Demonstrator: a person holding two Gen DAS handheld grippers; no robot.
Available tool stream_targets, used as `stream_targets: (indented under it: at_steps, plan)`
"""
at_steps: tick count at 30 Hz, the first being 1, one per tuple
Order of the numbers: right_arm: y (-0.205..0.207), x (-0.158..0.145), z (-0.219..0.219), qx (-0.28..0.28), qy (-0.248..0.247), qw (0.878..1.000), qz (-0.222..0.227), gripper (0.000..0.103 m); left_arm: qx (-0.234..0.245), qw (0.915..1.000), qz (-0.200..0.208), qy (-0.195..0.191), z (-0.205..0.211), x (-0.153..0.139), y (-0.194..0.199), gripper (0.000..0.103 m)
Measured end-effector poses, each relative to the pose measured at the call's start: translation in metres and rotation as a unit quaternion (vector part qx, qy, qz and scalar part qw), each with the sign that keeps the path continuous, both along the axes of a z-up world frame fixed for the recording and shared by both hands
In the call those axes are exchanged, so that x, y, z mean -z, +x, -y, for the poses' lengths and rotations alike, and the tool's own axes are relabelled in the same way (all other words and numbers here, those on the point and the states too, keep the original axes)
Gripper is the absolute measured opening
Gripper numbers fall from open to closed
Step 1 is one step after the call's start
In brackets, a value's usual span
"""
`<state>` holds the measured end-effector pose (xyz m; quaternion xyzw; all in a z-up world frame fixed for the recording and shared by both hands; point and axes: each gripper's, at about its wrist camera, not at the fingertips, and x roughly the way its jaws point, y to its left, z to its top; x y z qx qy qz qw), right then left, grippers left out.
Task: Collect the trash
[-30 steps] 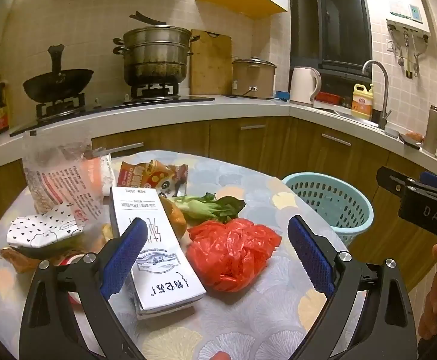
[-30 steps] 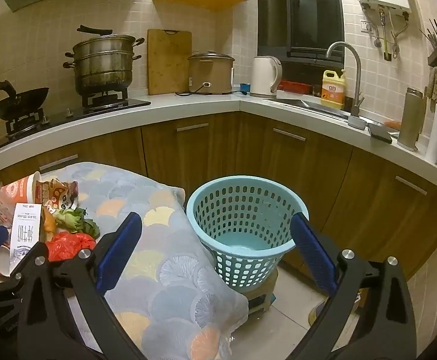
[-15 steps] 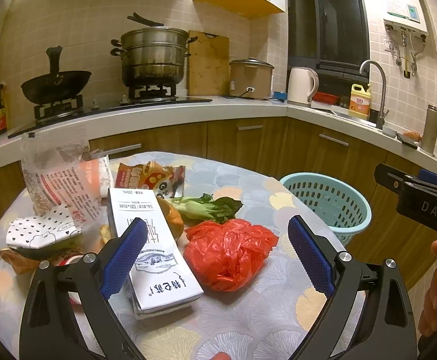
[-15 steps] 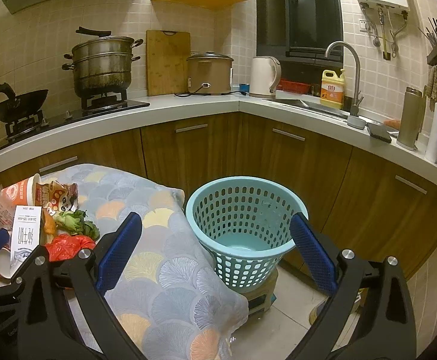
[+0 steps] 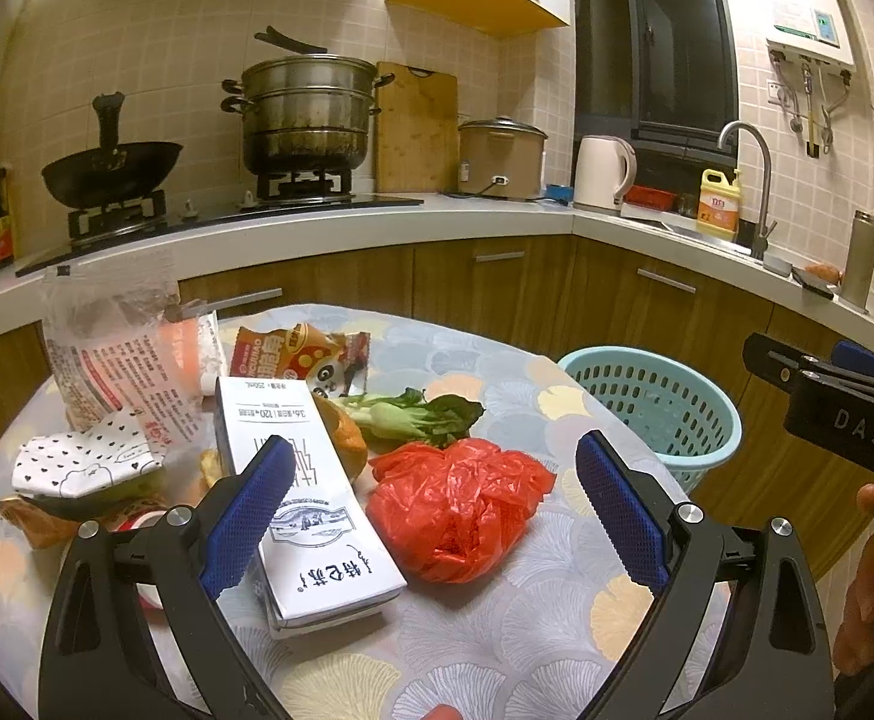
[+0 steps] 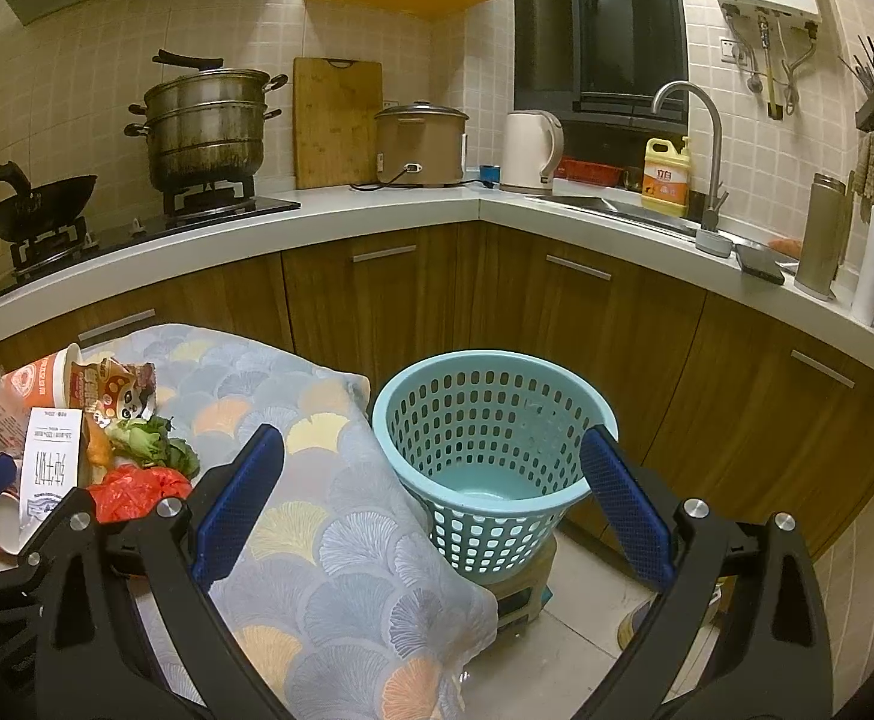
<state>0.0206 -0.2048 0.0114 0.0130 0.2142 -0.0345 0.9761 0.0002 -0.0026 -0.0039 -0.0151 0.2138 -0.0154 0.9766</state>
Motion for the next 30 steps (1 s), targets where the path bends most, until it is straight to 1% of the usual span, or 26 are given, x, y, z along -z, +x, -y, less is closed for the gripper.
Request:
stream_targets:
  at_steps: [22, 24, 30]
  plan:
    - [0.0050, 0.0036, -0.0029, -0.004, -0.002, 1.000, -0.006, 0.094, 0.000, 1.0000, 0.000, -0.001, 0.0003, -0.0019, -0.0005, 0.092]
    - [0.0054, 0.0036, -0.0044, -0.002, -0.008, 1.000, -0.005, 0.090, 0.000, 1.0000, 0.001, 0.000, -0.0003, -0.0021, -0.0006, 0.092]
    - [0.0068, 0.0037, -0.0073, -0.007, -0.011, 1.000, -0.007, 0.090, 0.001, 1.0000, 0.000, -0.001, -0.0006, -0.0021, -0.0004, 0.092]
